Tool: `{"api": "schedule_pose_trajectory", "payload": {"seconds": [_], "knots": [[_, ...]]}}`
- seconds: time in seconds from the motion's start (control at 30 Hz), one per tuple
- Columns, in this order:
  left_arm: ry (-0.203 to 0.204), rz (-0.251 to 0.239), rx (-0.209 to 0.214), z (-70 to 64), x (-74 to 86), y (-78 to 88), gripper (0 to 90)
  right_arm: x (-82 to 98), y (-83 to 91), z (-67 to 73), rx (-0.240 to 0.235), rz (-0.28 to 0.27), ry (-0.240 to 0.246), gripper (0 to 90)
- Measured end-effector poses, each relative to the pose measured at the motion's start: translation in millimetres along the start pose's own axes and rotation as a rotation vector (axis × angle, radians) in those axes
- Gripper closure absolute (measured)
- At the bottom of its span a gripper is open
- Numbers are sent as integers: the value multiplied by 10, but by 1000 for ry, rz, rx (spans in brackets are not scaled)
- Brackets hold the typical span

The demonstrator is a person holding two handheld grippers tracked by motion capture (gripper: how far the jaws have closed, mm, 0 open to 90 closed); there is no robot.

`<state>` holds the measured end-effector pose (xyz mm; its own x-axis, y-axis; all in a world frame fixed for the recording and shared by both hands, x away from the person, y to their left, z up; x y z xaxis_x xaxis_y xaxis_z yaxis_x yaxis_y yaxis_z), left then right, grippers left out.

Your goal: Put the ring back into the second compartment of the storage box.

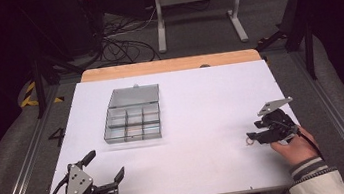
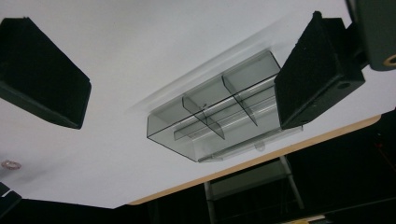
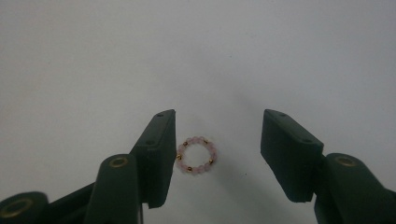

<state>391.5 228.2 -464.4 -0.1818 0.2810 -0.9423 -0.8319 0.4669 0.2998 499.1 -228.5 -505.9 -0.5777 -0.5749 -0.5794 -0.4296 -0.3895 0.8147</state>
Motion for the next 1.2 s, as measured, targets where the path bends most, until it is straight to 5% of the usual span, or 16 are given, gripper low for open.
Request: {"api": "schedule_pose_trajectory", "payload": {"seconds": [0.73, 1.2], "knots": [[3, 0, 0, 3, 3, -2, 43, 86, -181, 21, 10, 127, 27, 686], [0, 1, 1, 8, 1, 7, 43, 115, -256, 48, 12, 153, 17, 823]]}}
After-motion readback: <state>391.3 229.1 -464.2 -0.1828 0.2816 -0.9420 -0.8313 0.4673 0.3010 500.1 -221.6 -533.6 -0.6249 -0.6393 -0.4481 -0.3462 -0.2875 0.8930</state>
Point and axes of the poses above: each handheld gripper's, and its own axes: y roughly backward along the jaws, x roughly out of its underside, z roughly to its left, the point moved 8 cm from there along -y, roughly forward along the jaws, and after that the axes turned 1 degree about z, right-handed, at the moved point
